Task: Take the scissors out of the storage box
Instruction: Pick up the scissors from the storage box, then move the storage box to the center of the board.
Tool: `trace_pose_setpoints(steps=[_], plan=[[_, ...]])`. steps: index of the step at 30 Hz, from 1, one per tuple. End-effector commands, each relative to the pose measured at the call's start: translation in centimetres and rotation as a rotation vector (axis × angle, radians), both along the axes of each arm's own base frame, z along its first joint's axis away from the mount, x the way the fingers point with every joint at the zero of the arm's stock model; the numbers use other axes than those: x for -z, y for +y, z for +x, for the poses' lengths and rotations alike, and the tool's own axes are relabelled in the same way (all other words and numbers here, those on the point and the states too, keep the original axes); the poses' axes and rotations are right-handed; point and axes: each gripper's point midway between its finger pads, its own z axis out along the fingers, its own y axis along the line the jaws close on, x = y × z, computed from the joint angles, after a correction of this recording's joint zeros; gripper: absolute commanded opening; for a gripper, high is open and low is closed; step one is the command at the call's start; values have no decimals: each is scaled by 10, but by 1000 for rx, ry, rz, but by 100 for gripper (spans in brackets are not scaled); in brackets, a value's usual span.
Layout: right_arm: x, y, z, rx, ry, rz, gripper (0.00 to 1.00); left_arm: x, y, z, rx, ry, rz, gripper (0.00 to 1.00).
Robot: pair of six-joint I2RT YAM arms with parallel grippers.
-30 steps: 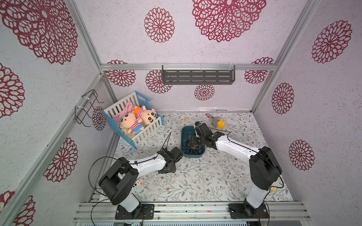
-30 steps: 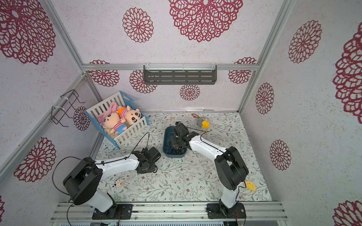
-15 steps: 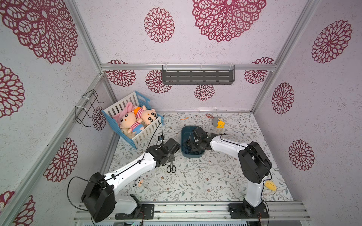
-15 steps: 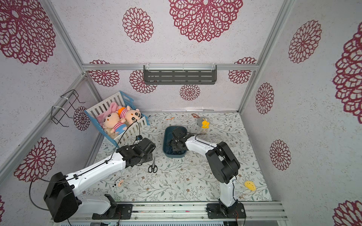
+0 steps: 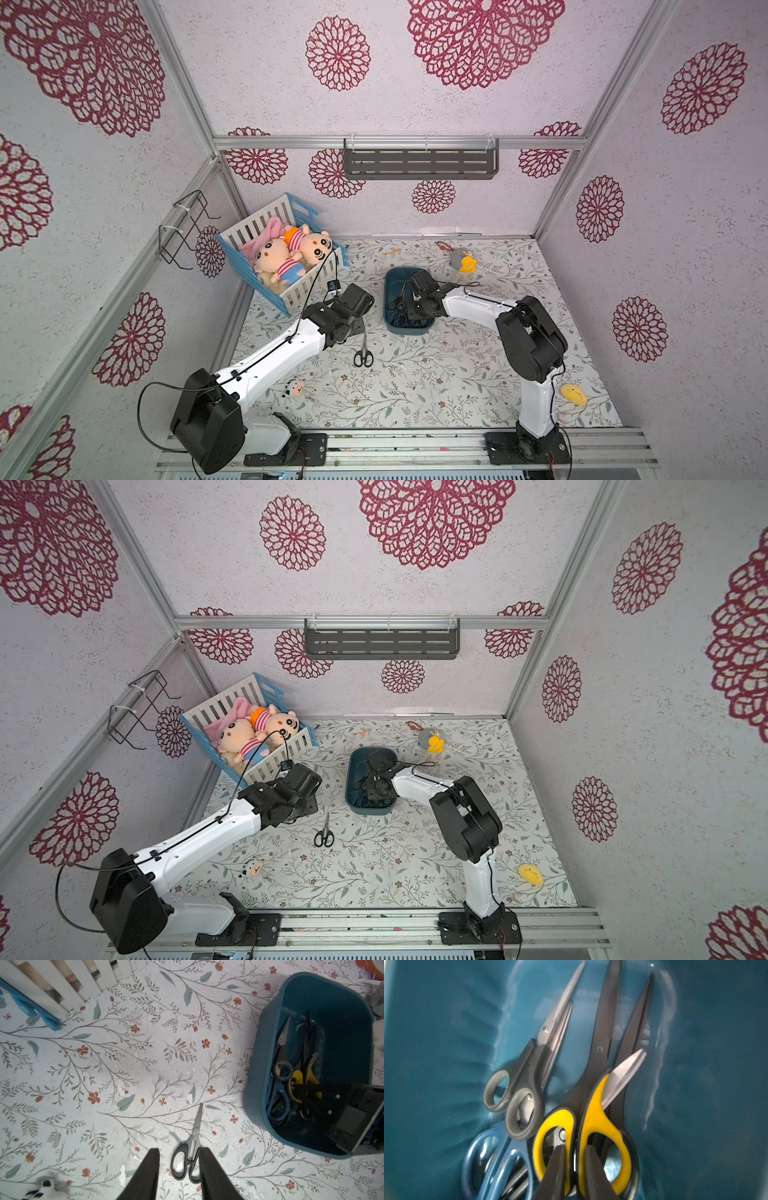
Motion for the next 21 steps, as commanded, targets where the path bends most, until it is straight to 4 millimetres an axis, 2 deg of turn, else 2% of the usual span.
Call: trace_pose_setpoints(steps=[1,5,7,9,12,16,18,21], plan=[[-48,4,21,20,-114,36,13,-9,-20,32,49,-53,-41,32],[-98,8,29,28,-199,96,11,-6,-58,73,122,-50,-72,36],[-122,9,27,32,-235,131,11,1,-74,91,141,-24,-76,37],[-138,7,24,32,-255,149,11,10,-85,103,149,-6,-91,38],[-149,2,17,35,-268,147,11,26,-94,114,147,4,-111,39],[-158,-5,11,40,-279,150,11,47,-94,125,144,50,-105,38],[-161,-5,8,35,-279,156,11,67,-96,129,149,79,-97,34],[-166,-4,3,20,-274,170,12,79,-100,135,161,102,-106,25]])
